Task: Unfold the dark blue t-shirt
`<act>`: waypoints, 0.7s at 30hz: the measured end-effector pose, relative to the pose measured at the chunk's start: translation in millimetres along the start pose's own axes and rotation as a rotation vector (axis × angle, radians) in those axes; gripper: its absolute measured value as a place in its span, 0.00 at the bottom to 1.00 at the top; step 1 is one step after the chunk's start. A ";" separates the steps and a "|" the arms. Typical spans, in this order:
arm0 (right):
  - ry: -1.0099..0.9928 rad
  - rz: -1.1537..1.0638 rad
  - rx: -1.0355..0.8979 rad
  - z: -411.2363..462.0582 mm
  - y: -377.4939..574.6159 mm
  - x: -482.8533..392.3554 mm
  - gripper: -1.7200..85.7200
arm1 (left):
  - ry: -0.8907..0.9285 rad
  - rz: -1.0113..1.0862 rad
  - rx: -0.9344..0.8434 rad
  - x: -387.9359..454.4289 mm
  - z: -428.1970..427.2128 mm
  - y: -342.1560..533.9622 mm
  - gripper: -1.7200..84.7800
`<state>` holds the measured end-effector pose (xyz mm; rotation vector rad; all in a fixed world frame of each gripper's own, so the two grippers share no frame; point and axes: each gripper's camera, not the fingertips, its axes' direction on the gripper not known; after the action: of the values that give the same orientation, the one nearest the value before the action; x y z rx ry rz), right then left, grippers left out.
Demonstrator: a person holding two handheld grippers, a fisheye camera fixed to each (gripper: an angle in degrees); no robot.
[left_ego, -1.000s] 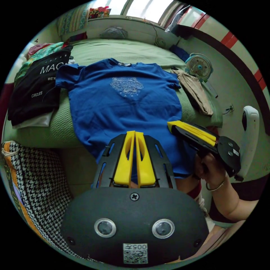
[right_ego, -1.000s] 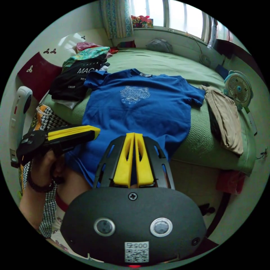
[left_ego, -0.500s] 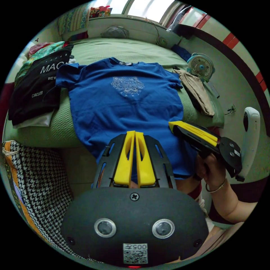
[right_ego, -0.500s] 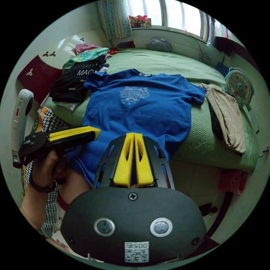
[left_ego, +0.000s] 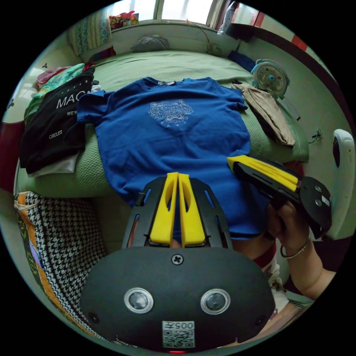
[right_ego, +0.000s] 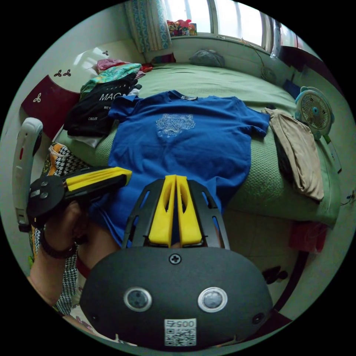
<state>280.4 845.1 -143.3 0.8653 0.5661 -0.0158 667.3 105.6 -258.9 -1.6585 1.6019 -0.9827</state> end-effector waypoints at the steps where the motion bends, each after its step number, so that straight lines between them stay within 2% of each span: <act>1: -0.006 0.004 0.000 -0.1 0.2 1.1 0.00 | 0.005 -0.001 0.000 0.3 -0.2 0.2 0.01; 12: -0.016 0.005 0.001 -0.2 0.5 5.0 0.01 | -0.090 0.046 0.000 25.4 -4.4 3.8 0.01; 21: -0.031 0.011 0.000 -0.1 -1.4 11.6 0.01 | -0.034 0.030 0.003 26.0 -7.5 4.5 0.01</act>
<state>289.8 846.7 -149.8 0.8665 0.5329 -0.0193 658.2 79.8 -256.5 -1.6364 1.5975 -0.9370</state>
